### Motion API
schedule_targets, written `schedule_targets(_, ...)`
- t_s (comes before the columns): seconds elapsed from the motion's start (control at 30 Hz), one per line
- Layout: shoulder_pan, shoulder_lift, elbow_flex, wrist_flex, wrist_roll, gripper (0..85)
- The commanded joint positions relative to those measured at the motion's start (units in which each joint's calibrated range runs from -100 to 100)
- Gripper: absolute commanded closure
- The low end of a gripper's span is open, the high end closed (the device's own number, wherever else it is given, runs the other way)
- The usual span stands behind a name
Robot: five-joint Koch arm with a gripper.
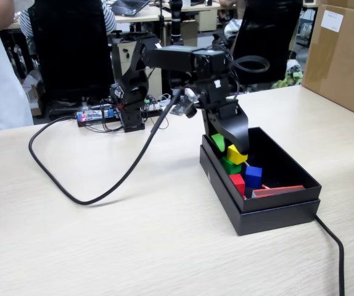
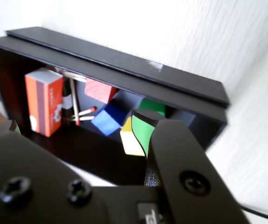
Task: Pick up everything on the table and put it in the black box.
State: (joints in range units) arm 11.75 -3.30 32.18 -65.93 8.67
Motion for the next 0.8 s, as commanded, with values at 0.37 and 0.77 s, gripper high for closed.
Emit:
schedule_targets(0.37, -7.9, -57.7, -35.5, 11.4, -7.3, 37.0)
schedule_targets(0.77, -12.6, -82.7, -66.2, 24.1, -9.3, 36.3)
